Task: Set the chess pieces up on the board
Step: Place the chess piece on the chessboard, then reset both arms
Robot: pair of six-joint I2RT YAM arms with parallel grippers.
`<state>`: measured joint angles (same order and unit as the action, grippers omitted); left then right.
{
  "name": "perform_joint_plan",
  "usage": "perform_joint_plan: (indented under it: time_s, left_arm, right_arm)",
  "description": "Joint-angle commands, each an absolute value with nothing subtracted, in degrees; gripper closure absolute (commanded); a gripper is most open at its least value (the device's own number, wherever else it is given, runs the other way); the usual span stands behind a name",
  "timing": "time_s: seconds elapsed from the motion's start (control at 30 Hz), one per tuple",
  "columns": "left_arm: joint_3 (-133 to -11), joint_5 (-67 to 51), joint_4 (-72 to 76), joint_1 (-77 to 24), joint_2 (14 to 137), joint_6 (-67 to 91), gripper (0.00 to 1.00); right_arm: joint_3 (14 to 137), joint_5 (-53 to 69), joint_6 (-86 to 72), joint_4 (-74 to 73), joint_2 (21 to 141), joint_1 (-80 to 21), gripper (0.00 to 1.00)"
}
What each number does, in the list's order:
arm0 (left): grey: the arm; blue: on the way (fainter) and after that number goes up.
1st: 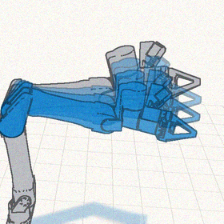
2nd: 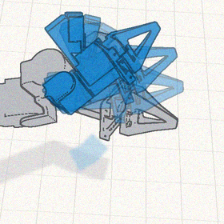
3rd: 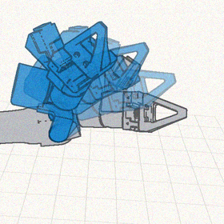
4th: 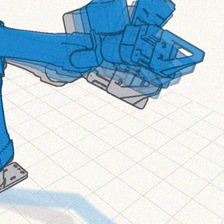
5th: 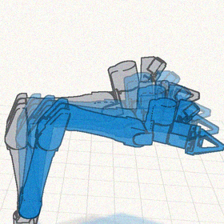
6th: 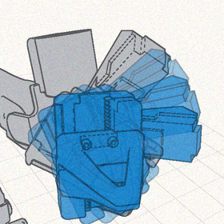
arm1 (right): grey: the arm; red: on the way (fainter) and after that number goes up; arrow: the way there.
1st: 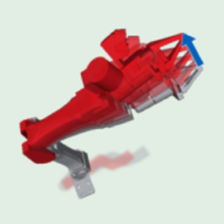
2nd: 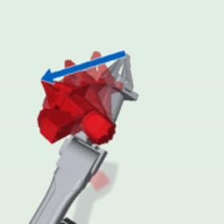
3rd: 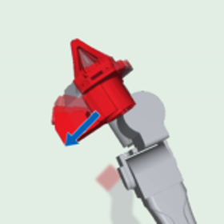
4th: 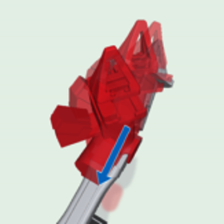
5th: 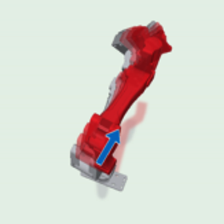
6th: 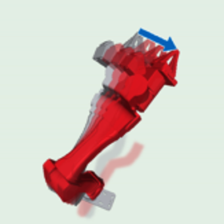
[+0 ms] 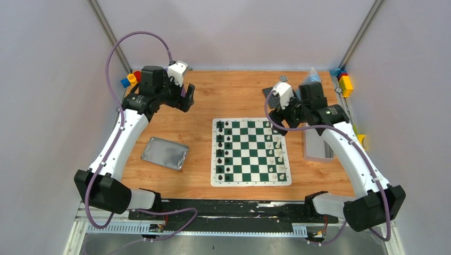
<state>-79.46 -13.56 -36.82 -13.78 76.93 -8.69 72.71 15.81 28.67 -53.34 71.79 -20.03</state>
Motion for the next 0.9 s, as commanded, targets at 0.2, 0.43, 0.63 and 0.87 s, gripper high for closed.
perform_joint_plan:
  time_s: [0.2, 0.43, 0.63, 0.87]
  left_arm:
    - [-73.6, -7.3, -26.7, -11.4, 71.2, -5.9, 0.0]
    - [-70.6, -1.6, -22.6, -10.6, 69.4, -5.2, 0.0]
    - [-66.3, 4.0, -18.6, -10.4, 67.2, -5.3, 0.0]
    - [-62.7, 2.1, -15.6, -10.4, 65.1, -5.6, 0.0]
  right_arm:
    - [71.3, 22.4, 13.4, -31.2, 64.1, -4.4, 0.0]
    - [61.6, 19.0, 0.6, -17.9, 58.8, 3.1, 0.0]
    - [55.5, 18.5, -3.7, -12.9, 57.3, 3.4, 0.0]
    - [52.3, 18.5, -1.3, -11.0, 56.2, 3.4, 0.0]
